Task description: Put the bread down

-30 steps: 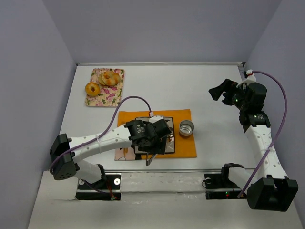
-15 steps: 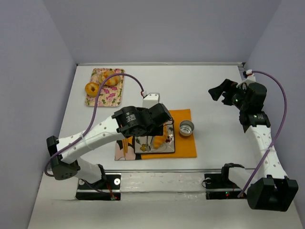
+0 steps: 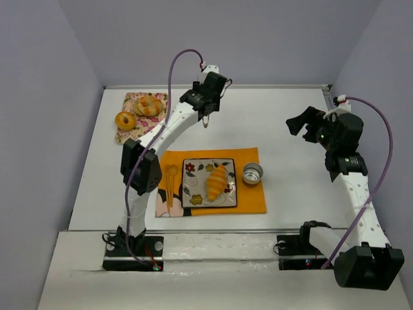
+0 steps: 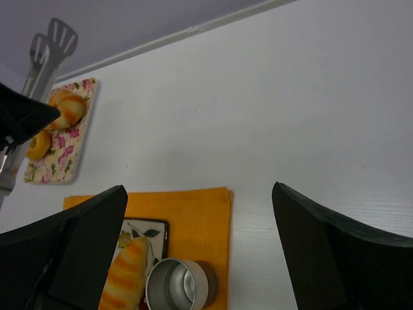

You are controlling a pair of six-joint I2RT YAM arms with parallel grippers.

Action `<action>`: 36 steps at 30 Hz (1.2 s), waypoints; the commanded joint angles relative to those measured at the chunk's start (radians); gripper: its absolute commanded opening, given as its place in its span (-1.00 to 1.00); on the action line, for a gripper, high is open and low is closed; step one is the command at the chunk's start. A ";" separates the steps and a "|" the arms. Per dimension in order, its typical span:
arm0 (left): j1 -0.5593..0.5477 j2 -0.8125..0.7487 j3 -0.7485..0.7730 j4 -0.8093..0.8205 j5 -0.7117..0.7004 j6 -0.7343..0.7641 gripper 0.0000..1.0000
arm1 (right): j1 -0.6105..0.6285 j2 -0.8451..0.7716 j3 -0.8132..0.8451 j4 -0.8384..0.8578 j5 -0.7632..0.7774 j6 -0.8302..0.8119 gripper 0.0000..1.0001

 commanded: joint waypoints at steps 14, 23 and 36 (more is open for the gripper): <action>0.196 0.324 0.121 0.109 0.128 0.235 0.31 | 0.000 0.036 0.015 -0.011 0.108 -0.010 1.00; 0.251 0.371 0.065 0.127 0.199 0.226 0.41 | 0.000 0.056 0.015 -0.013 0.122 -0.017 1.00; 0.253 0.247 0.137 0.046 0.211 0.224 0.98 | 0.000 0.029 0.020 -0.019 0.111 -0.014 1.00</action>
